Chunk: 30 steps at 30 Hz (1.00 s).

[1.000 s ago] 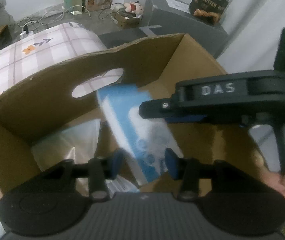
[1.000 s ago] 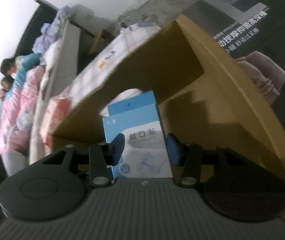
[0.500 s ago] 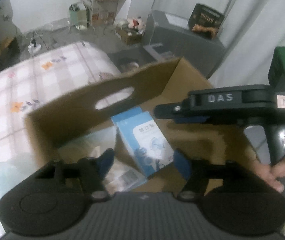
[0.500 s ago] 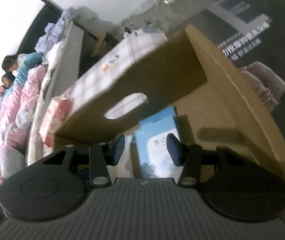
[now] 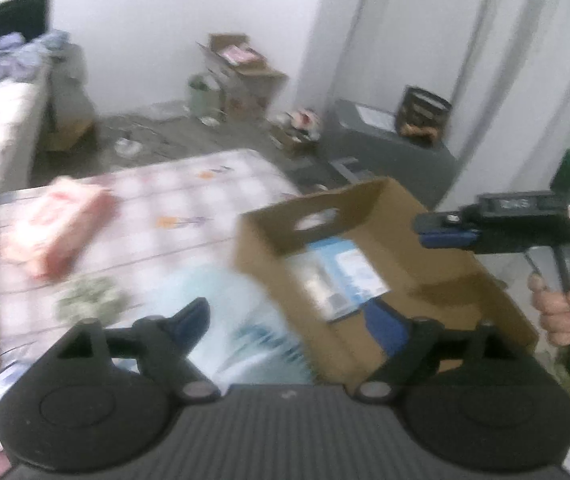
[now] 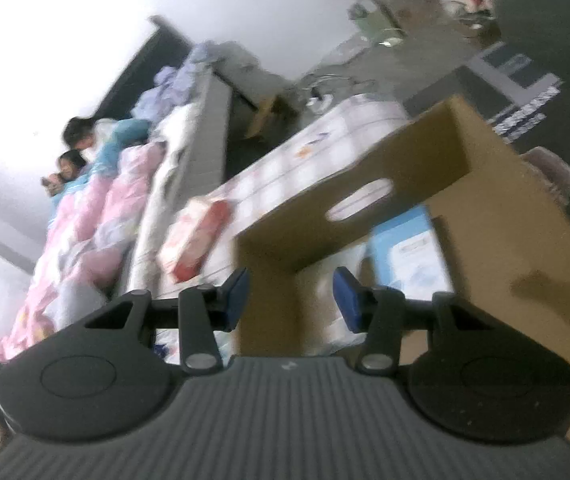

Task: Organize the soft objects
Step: 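Move both grippers back to the pink knitted pad on the bed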

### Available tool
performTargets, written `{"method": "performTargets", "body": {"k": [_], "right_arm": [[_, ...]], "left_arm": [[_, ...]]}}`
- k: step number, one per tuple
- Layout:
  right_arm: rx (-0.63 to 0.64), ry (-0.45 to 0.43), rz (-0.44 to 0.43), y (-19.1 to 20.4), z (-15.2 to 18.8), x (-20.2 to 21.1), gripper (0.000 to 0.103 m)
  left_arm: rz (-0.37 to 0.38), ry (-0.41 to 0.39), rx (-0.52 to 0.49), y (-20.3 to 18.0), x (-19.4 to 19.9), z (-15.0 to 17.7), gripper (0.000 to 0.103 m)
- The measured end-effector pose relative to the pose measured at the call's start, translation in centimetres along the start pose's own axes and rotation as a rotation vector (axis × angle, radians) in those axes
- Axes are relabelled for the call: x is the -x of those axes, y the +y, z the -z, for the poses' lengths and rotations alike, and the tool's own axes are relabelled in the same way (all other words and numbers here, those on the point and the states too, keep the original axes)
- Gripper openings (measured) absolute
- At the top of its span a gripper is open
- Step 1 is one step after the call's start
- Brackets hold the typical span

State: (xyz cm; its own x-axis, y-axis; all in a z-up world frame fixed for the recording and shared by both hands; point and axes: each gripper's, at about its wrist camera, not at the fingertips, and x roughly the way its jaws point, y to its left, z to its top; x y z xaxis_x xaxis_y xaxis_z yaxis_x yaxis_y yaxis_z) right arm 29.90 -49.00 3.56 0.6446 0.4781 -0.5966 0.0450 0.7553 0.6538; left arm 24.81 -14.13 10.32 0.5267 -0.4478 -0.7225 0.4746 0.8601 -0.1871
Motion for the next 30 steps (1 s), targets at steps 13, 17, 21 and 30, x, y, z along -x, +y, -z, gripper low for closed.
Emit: {"method": "performTargets", "body": {"k": [13, 17, 21, 30], "right_arm": [[0.176, 0.212, -0.222, 13.9, 9.5, -4.4, 0.048], [0.189, 0.282, -0.246, 16.9, 10.8, -7.2, 0.048], [0.202, 0.335, -0.271, 19.6, 11.9, -9.9, 0.049], [0.170, 0.422, -0.295, 22.6, 13.8, -15.9, 0.050]], "left_arm": [[-0.240, -0.112, 0.137, 10.0, 9.1, 10.4, 0.088], [-0.309, -0.136, 0.132, 11.5, 9.9, 12.9, 0.088], [-0.348, -0.152, 0.127, 12.8, 10.2, 15.0, 0.088], [-0.360, -0.182, 0.202, 14.6, 10.3, 18.7, 0.086]]}}
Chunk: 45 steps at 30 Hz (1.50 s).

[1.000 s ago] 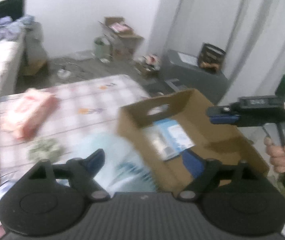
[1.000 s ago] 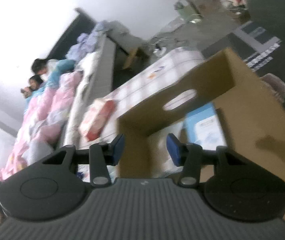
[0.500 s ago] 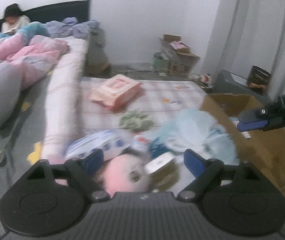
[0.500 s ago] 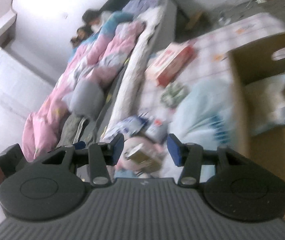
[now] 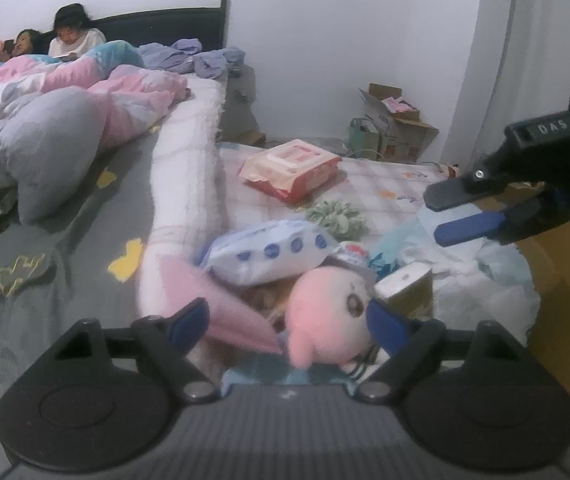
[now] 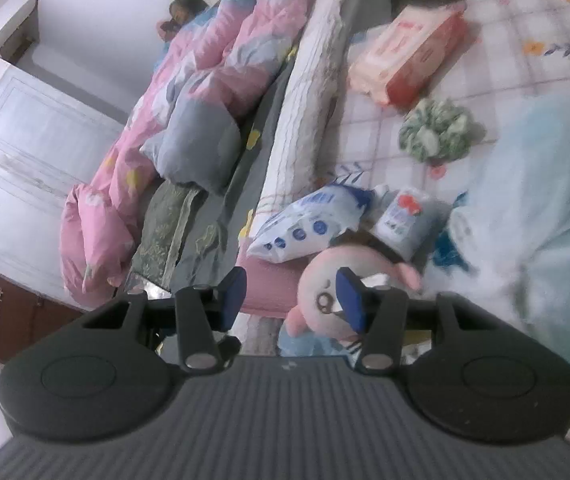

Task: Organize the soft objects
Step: 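Move both grippers back to the pink knitted pad on the bed, then close both grippers on the pink knitted pad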

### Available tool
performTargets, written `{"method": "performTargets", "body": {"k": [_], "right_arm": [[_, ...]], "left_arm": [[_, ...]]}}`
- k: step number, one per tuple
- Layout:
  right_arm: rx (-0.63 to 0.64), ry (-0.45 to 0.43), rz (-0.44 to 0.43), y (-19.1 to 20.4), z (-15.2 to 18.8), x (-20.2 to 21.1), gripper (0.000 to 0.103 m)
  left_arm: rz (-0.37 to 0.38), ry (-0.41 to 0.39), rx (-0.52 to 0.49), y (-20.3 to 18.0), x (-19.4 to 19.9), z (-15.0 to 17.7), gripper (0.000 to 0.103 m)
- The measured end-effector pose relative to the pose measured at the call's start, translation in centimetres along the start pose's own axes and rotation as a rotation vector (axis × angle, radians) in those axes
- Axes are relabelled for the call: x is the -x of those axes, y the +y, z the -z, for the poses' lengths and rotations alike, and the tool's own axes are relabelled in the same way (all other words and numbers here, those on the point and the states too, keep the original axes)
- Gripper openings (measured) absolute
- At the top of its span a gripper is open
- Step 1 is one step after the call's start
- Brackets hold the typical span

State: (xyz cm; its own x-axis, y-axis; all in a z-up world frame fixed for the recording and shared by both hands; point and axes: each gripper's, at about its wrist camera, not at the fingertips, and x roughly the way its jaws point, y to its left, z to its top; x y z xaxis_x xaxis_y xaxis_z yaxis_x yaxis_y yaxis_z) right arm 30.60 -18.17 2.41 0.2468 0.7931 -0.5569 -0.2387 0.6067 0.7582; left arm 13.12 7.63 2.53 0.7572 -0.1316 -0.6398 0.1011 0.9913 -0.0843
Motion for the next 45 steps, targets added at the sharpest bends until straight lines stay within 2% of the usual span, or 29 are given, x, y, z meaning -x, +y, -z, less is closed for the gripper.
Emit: {"method": "performTargets", "body": {"k": [5, 6, 12, 14, 16, 21, 29, 35, 38, 43, 45], "right_arm": [[-0.008, 0.020, -0.039, 0.4, 1.0, -2.6, 0.051], [-0.017, 0.027, -0.054, 0.5, 1.4, -3.2, 0.051], [-0.072, 0.055, -0.105, 0.3, 3.1, -6.0, 0.051], [-0.084, 0.061, -0.115, 0.3, 3.5, -6.5, 0.051], [-0.084, 0.063, -0.118, 0.6, 4.0, -6.8, 0.051], [-0.068, 0.068, -0.109, 1.1, 5.2, -6.4, 0.051], [-0.079, 0.066, -0.094, 0.3, 7.3, -5.4, 0.051], [-0.075, 0.099, -0.070, -0.1, 9.7, -6.3, 0.051], [-0.083, 0.133, -0.050, -0.5, 11.0, -7.6, 0.051], [-0.106, 0.167, -0.026, -1.4, 12.5, -9.8, 0.051], [-0.111, 0.173, -0.020, -1.6, 12.8, -10.5, 0.051]], "left_arm": [[-0.067, -0.010, 0.044, 1.3, -0.6, 0.7, 0.076], [-0.077, -0.010, 0.062, 1.7, -0.7, 0.6, 0.071], [-0.084, 0.033, 0.202, 4.5, -2.8, -0.6, 0.059], [-0.111, 0.048, 0.211, 4.9, -3.8, -0.8, 0.053], [-0.115, 0.063, 0.215, 5.2, -4.6, -0.7, 0.042], [-0.122, 0.052, 0.211, 5.1, -4.6, 0.1, 0.034], [-0.056, 0.028, 0.222, 4.6, -0.6, 1.7, 0.031], [0.021, 0.038, 0.206, 3.7, 2.6, 4.7, 0.032], [0.026, 0.072, 0.184, 3.4, 2.8, 6.3, 0.032], [0.031, 0.174, 0.189, 3.6, 2.0, 8.4, 0.033], [0.028, 0.184, 0.184, 3.7, 2.0, 9.0, 0.033]]}}
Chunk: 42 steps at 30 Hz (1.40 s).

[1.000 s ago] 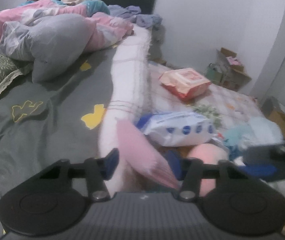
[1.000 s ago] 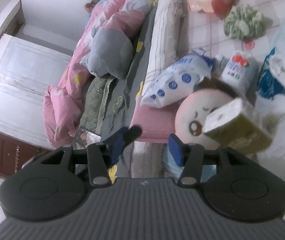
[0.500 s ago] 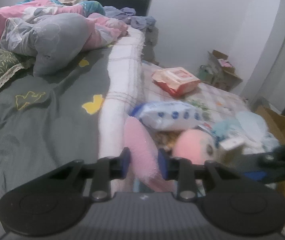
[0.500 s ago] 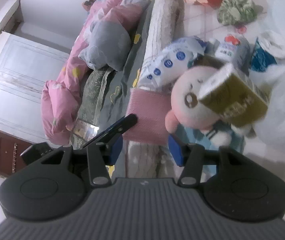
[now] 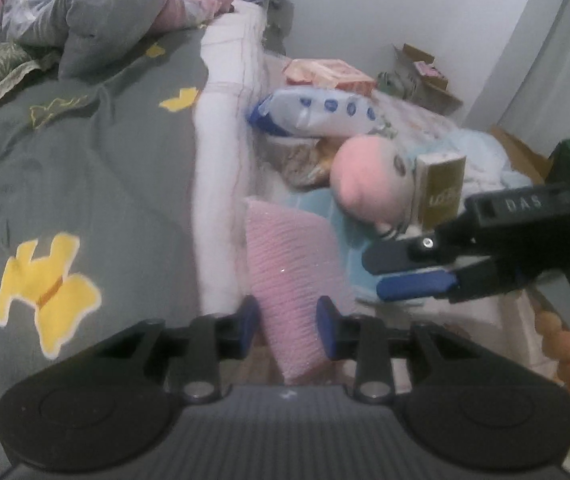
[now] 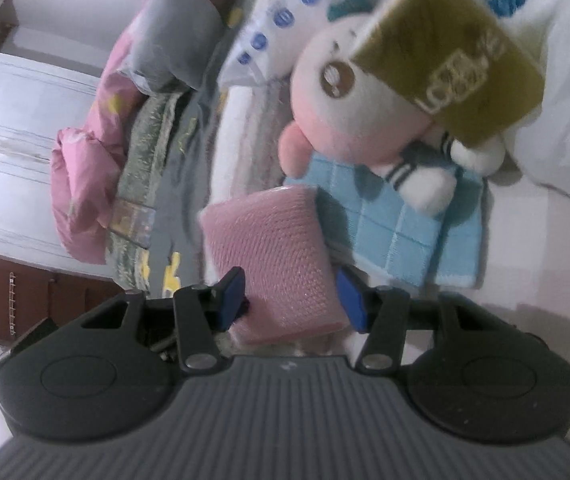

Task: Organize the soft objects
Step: 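Close both grippers on the pink knitted pad, then lift the pink knitted pad and carry it over the cardboard box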

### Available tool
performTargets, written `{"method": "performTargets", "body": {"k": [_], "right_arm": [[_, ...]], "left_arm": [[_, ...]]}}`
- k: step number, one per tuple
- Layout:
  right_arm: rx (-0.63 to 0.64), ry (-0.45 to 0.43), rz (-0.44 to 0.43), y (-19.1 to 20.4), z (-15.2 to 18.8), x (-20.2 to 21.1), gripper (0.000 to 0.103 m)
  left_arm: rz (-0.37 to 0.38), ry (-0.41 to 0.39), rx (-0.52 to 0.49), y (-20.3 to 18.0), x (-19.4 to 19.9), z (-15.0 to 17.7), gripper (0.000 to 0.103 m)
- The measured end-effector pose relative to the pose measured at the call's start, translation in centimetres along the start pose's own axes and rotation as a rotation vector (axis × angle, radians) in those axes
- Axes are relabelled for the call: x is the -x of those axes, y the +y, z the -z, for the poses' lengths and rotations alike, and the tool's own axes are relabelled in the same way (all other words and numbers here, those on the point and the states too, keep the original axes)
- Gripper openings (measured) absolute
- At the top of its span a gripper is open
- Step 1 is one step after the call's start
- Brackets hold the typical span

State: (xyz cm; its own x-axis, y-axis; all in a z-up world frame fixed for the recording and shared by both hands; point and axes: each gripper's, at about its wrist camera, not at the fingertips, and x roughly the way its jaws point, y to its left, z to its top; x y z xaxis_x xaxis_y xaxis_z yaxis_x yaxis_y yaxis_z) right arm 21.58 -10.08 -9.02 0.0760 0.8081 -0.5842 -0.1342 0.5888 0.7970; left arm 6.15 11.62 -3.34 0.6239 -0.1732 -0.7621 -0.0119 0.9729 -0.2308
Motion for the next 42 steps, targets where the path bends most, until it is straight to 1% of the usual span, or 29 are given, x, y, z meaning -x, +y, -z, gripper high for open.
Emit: {"method": "performTargets", "body": {"k": [1, 4, 13, 16, 22, 29, 34, 38, 42], "right_arm": [[-0.002, 0.002, 0.003, -0.1, 0.0, -0.3, 0.051], [-0.005, 0.004, 0.015, -0.3, 0.0, -1.2, 0.051], [-0.002, 0.026, 0.011, -0.2, -0.8, -3.6, 0.051], [0.010, 0.029, 0.009, 0.2, -0.7, -3.6, 0.052], [0.018, 0.028, -0.017, 1.1, -0.1, -2.4, 0.052], [0.081, -0.012, -0.061, 3.1, 0.8, 0.4, 0.052], [0.118, -0.075, -0.093, 3.5, 1.2, 4.2, 0.052], [0.121, -0.163, -0.105, 3.0, 1.2, 8.6, 0.052], [0.113, -0.272, -0.087, 1.7, 0.9, 14.0, 0.052]], "left_arm": [[0.003, 0.000, -0.002, 0.1, 0.0, 0.1, 0.036], [0.014, 0.008, -0.004, 0.2, -0.2, 0.1, 0.040], [0.005, 0.029, 0.003, 0.0, -1.3, -0.2, 0.040], [0.004, 0.021, -0.004, -0.3, -1.0, -0.3, 0.042], [0.005, -0.010, -0.042, -1.5, 0.8, -0.7, 0.042], [-0.011, -0.066, -0.087, -3.6, 4.1, -0.9, 0.042], [-0.003, -0.122, -0.129, -6.3, 5.8, -1.7, 0.042], [0.039, -0.166, -0.185, -9.6, 6.2, -3.1, 0.042], [0.111, -0.206, -0.273, -14.2, 5.4, -4.9, 0.042]]}}
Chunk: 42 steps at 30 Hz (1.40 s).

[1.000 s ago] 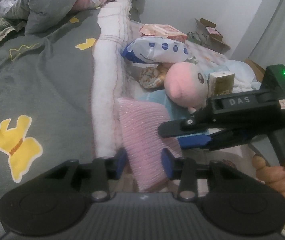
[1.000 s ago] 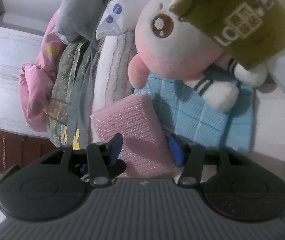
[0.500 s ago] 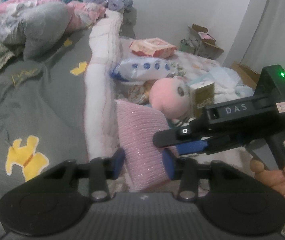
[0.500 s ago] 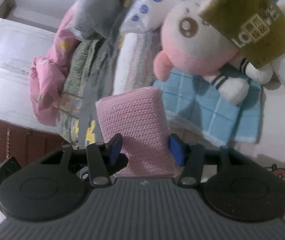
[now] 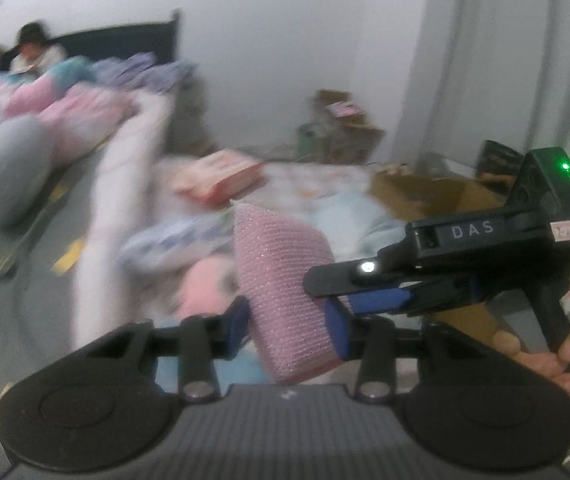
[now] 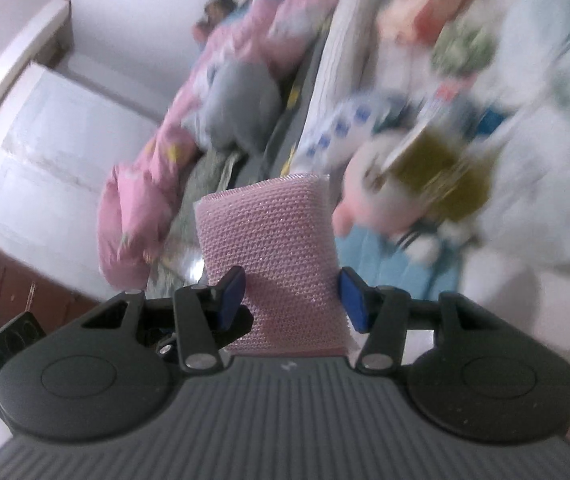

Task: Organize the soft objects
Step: 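Lift the pink knitted pad and carry it over the cardboard box, then lower the pink pad into the cardboard box and open both grippers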

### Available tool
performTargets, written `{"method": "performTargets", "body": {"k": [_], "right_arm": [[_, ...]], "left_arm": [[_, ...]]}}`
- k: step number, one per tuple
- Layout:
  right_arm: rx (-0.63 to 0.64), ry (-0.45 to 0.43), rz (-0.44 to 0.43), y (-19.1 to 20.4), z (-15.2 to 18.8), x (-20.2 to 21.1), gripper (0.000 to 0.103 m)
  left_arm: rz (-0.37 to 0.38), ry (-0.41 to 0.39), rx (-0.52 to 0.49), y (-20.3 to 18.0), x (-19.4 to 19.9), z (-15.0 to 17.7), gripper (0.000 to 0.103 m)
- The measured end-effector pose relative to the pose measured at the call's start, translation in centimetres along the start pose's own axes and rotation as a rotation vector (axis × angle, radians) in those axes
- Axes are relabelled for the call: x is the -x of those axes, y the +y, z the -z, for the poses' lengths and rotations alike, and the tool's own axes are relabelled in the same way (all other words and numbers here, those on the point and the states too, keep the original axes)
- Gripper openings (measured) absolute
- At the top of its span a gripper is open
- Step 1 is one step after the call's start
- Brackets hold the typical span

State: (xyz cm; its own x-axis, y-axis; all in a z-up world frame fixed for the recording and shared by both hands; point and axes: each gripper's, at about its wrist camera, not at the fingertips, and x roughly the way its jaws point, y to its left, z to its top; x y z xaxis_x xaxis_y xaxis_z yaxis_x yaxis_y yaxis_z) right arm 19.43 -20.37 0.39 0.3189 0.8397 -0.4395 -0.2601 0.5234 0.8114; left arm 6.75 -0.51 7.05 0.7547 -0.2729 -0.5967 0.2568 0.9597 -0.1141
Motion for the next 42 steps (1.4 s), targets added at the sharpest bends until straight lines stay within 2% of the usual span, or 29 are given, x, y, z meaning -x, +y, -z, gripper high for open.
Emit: {"method": "performTargets", "body": {"k": [4, 10, 14, 19, 24, 28, 30, 34, 37, 42], "right_arm": [[-0.015, -0.108, 0.047, -2.3, -1.8, 5.9, 0.052], [-0.050, -0.235, 0.185, -6.3, -4.6, 14.5, 0.052], [-0.101, -0.287, 0.263, -10.1, -6.8, 18.8, 0.052], [-0.197, -0.326, 0.331, -16.1, -9.6, 22.3, 0.052], [-0.215, -0.330, 0.431, -20.3, -12.8, 23.3, 0.052], [-0.189, -0.332, 0.513, -22.5, -15.2, 24.3, 0.052], [-0.144, -0.340, 0.576, -23.2, -16.5, 24.4, 0.052], [-0.050, -0.351, 0.732, -24.2, -17.8, 24.0, 0.052], [-0.037, -0.350, 0.754, -24.9, -17.7, 23.6, 0.052], [-0.057, -0.362, 0.739, -24.5, -16.4, 24.4, 0.052]], "left_arm": [[0.095, -0.019, -0.058, -4.4, -2.9, -2.6, 0.042], [0.257, 0.010, -0.107, -10.8, -9.1, -5.9, 0.042], [0.350, 0.072, -0.112, -14.9, -14.8, -8.2, 0.041], [0.413, 0.172, -0.099, -18.9, -22.1, -10.3, 0.040], [0.440, 0.246, -0.094, -21.4, -27.9, -11.8, 0.040], [0.447, 0.270, -0.068, -23.1, -31.3, -12.7, 0.040], [0.443, 0.277, -0.047, -23.7, -32.8, -12.8, 0.041], [0.391, 0.312, -0.039, -24.3, -34.5, -12.0, 0.050], [0.393, 0.325, -0.037, -24.2, -34.8, -12.1, 0.053], [0.364, 0.301, -0.038, -22.6, -32.8, -12.5, 0.055]]}}
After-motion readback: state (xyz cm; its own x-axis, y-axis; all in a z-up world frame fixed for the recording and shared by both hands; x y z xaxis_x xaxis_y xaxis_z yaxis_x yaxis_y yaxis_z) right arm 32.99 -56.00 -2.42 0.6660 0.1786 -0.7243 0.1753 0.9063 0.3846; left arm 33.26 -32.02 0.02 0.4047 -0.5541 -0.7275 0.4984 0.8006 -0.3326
